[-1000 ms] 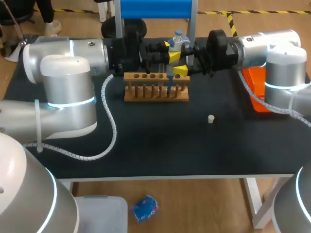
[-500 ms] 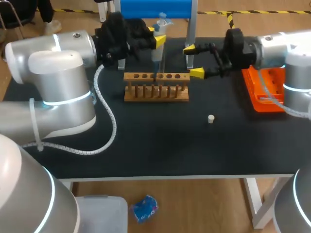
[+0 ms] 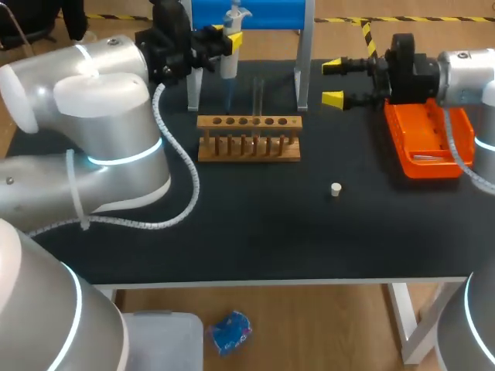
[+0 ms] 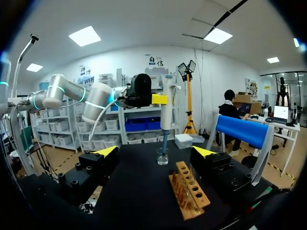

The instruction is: Invert the test tube, pick up the pipette, mount the tip to pipette, aspirate from beaker and dispense into the tube, eject the tip, return the pipette, and cap with the stopper.

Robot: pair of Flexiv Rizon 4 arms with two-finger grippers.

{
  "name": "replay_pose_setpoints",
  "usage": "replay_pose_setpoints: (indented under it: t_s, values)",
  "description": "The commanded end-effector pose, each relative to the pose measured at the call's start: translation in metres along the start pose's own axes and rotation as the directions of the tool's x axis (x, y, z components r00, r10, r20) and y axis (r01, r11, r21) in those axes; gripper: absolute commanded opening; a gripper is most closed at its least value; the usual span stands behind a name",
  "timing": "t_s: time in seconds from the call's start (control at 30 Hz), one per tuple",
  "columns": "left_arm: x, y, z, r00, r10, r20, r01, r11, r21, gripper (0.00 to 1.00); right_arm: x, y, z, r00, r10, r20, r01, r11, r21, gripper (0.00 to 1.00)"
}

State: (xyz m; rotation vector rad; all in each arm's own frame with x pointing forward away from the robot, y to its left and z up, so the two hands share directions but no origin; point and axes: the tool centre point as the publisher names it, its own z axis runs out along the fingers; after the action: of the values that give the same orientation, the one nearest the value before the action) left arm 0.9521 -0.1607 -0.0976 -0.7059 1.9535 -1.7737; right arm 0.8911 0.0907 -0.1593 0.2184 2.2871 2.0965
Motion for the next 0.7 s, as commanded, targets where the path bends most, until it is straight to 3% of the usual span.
replay_pose_setpoints:
  t_s: [0.03,0.47,0.5,0.7]
  values:
    - [0.005,-0.001,0.012,0.99,0.0,0.141,0.0,1.0,0.003,0.0,0.002,0.002,0.003,0.998,-0.004,0.065,0.004,1.0,-0.006,1.0]
    - [0.005,-0.001,0.012,0.99,0.0,0.141,0.0,1.0,0.003,0.0,-0.003,0.0,0.003,0.996,0.011,0.088,-0.01,1.0,-0.002,1.0]
    - [-0.004,0.0,0.014,0.981,0.007,0.193,-0.004,1.0,-0.015,0.0,-0.009,0.0,0.004,0.995,0.019,0.102,-0.019,1.0,-0.003,1.0]
    - [-0.034,-0.003,0.024,0.948,0.025,0.318,-0.009,0.999,-0.05,0.0,-0.032,-0.002,0.019,0.985,-0.016,0.172,0.002,0.997,0.083,1.0]
